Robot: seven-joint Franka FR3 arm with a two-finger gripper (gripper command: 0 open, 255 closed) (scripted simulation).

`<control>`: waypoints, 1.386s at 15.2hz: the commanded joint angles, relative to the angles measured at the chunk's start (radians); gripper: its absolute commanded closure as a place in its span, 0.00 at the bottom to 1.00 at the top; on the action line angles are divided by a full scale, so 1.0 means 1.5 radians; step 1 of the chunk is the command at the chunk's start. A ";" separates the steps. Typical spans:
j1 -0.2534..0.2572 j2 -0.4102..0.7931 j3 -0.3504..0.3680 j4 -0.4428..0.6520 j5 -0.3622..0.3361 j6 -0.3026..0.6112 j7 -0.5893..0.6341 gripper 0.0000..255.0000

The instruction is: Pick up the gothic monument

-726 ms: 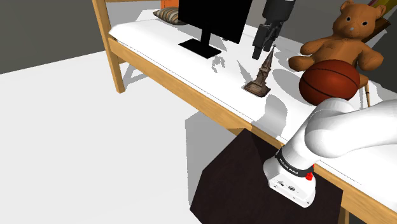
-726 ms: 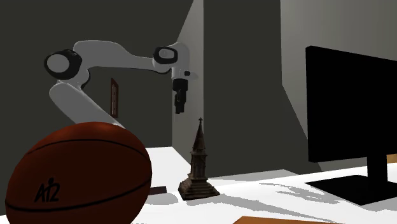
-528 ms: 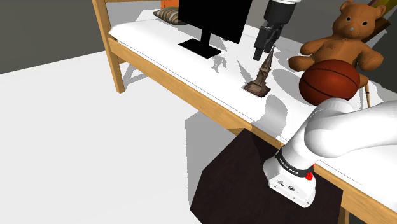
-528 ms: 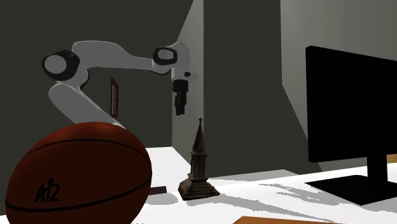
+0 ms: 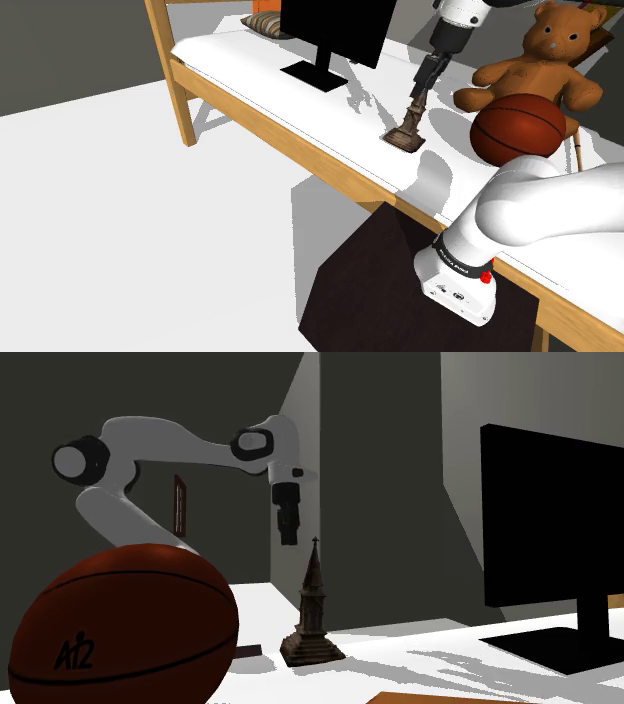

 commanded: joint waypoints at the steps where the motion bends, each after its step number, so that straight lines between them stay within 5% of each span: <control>1: -0.011 -0.002 -0.035 -0.018 -0.018 0.033 -0.031 0.00; 11: -0.033 0.080 -0.230 -0.029 -0.072 0.204 -0.189 0.00; 20: -0.036 0.098 -0.255 -0.084 -0.086 0.276 -0.193 0.00; 21: -0.035 0.100 -0.255 -0.083 -0.086 0.277 -0.193 1.00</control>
